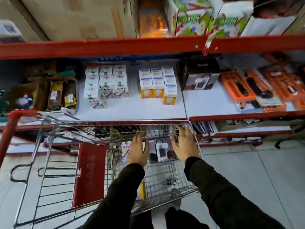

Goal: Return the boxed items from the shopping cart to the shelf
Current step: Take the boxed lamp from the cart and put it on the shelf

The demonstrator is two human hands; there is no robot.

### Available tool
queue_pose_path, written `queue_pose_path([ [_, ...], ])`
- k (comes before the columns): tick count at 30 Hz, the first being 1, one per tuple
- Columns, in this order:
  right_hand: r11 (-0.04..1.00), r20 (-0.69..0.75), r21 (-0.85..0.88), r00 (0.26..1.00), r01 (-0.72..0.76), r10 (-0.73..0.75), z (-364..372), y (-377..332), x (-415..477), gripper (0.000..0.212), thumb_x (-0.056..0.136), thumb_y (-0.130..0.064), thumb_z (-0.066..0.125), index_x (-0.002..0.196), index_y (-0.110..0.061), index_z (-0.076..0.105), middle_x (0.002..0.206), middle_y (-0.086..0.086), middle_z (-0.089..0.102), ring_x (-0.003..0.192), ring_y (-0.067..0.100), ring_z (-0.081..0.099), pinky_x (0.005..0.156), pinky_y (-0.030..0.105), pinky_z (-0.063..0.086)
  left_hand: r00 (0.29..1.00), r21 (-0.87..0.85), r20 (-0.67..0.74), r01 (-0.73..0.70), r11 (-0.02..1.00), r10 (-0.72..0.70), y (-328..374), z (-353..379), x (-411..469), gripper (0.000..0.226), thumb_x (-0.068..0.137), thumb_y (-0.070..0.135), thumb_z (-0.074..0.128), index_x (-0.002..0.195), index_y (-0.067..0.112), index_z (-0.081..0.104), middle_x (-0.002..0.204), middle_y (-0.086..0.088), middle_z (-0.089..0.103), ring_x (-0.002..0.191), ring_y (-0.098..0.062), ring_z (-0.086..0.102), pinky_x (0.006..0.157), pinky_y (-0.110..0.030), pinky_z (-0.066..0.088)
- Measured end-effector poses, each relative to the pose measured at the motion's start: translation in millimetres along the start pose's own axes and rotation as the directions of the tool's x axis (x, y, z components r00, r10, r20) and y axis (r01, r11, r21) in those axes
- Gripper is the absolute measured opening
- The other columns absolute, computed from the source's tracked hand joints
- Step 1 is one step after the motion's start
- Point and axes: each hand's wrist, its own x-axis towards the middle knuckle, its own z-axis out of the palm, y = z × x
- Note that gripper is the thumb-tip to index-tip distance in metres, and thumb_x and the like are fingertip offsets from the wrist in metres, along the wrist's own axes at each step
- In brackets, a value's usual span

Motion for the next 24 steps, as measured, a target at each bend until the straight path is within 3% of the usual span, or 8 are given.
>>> queue_pose_path([
  [2,0.987,0.127,0.061,0.982,-0.151,0.143,21.5,14.4,7.1,0.056,0.099,-0.039,0.051,0.15,-0.02,0.037,0.149,0.013,0.038,0.132,0.032,0.049,0.1,0.039,0.049,0.982,-0.058,0.108,0.164,0.985,-0.158,-13.9,20.4,10.9,0.053,0.105,0.037,0.034,0.153,0.017,0.03,0.161,-0.007,0.029,0.143,-0.025,0.038,0.112,-0.036,0.037],
  [5,0.922,0.318,0.12,0.894,-0.367,0.314,57.8,40.2,14.3,0.05,0.1,-0.033,0.052,0.146,-0.016,0.043,0.144,0.016,0.047,0.121,0.035,0.058,0.098,0.037,0.05,0.897,-0.033,0.295,0.355,0.934,-0.33,-40.1,53.5,29.4,0.055,0.105,0.034,0.033,0.156,0.014,0.025,0.162,-0.009,0.027,0.143,-0.029,0.039,0.113,-0.037,0.036],
  [9,0.852,0.393,0.166,0.826,-0.497,0.405,98.4,63.4,34.7,0.051,0.101,-0.029,0.051,0.147,-0.007,0.046,0.145,0.018,0.053,0.13,0.033,0.054,0.103,0.032,0.042,0.843,0.012,0.334,0.444,0.896,-0.422,-65.7,94.6,59.0,0.048,0.105,0.024,0.032,0.149,0.007,0.039,0.15,-0.017,0.046,0.133,-0.033,0.049,0.102,-0.03,0.039],
  [12,0.836,0.426,0.178,0.807,-0.519,0.409,120.1,72.7,45.6,0.045,0.103,-0.027,0.048,0.144,-0.009,0.05,0.143,0.015,0.058,0.129,0.032,0.056,0.099,0.03,0.043,0.834,0.037,0.326,0.46,0.887,-0.446,-74.8,119.3,73.8,0.043,0.105,0.021,0.033,0.135,-0.002,0.054,0.137,-0.025,0.056,0.126,-0.037,0.054,0.101,-0.036,0.041],
  [15,0.834,0.439,0.183,0.802,-0.521,0.405,133.3,80.4,51.6,0.044,0.103,-0.027,0.047,0.144,-0.011,0.05,0.138,0.014,0.062,0.125,0.032,0.059,0.095,0.03,0.044,0.844,0.055,0.278,0.464,0.884,-0.459,-81.5,135.1,84.2,0.04,0.104,0.019,0.036,0.134,-0.003,0.053,0.134,-0.025,0.058,0.124,-0.037,0.056,0.098,-0.037,0.042],
  [24,0.814,0.399,0.257,0.825,-0.521,0.402,114.3,80.6,38.7,0.048,0.101,-0.024,0.052,0.148,-0.012,0.047,0.143,0.011,0.058,0.129,0.028,0.057,0.101,0.025,0.042,0.853,-0.203,0.149,0.521,0.829,-0.5,-76.2,129.4,62.1,0.032,0.094,0.014,0.056,0.12,-0.003,0.061,0.123,-0.021,0.067,0.117,-0.035,0.062,0.096,-0.038,0.047],
])
